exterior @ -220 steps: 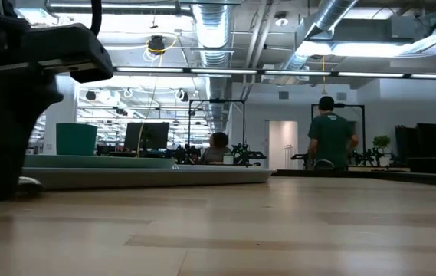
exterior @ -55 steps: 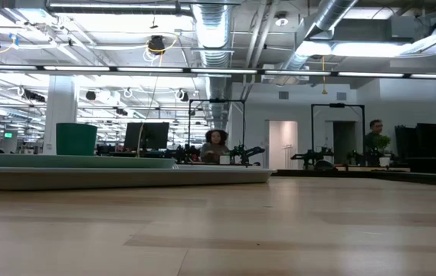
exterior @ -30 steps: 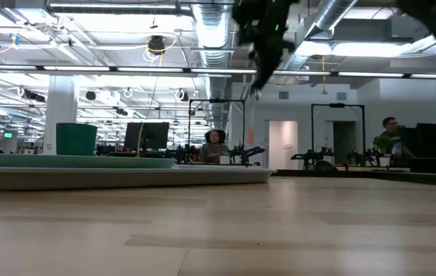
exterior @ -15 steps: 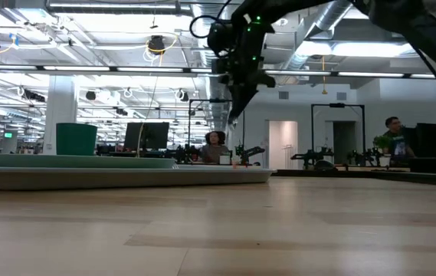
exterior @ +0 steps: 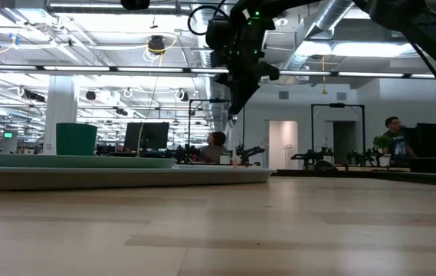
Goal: Pick and place plate/cup/fork/spoon on tray
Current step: Put the spoon on the gray tray to the right of the fork, then adjust the spoon on the gray tray to the right of the fork
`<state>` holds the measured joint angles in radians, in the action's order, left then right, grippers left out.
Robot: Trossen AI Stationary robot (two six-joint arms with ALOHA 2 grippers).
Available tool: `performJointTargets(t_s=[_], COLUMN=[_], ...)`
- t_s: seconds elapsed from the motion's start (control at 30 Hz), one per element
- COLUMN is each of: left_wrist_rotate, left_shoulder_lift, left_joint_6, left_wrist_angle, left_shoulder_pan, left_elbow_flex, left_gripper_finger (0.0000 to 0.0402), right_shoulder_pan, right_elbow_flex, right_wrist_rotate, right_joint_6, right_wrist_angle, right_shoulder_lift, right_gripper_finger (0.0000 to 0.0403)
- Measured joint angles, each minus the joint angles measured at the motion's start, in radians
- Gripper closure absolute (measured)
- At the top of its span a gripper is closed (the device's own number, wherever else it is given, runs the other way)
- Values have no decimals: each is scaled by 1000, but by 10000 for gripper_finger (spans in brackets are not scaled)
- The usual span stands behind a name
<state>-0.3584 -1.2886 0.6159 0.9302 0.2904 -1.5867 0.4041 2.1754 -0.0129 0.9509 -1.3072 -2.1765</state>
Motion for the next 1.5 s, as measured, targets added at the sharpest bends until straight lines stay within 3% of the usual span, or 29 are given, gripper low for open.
performJointTargets(t_s=[0.43,0.63,0.93,1.2,1.33,1.5], left_wrist_rotate=[6,7,7,12,88,67], left_shoulder_lift=[0,0,-1,-1,4,69], left_joint_6=[-6,-10,-23,-30,42,144], left_wrist_angle=[0,0,0,0,-51,-140], left_shoulder_pan=[-1,-1,-1,-1,0,42], left_elbow_flex=[0,0,0,0,1,-35], left_gripper_finger=[122,123,123,123,123,123], right_shoulder_pan=[-9,-9,-2,9,28,76], right_elbow_flex=[-1,0,0,0,80,165], right_wrist_rotate=[53,68,69,90,40,-201], right_joint_6=[-7,-10,42,-28,-226,-785], right_wrist_angle=[72,208,211,255,165,73], right_shoulder_lift=[-106,-96,-95,-95,-96,-90], right_gripper_finger=[383,354,315,256,232,211])
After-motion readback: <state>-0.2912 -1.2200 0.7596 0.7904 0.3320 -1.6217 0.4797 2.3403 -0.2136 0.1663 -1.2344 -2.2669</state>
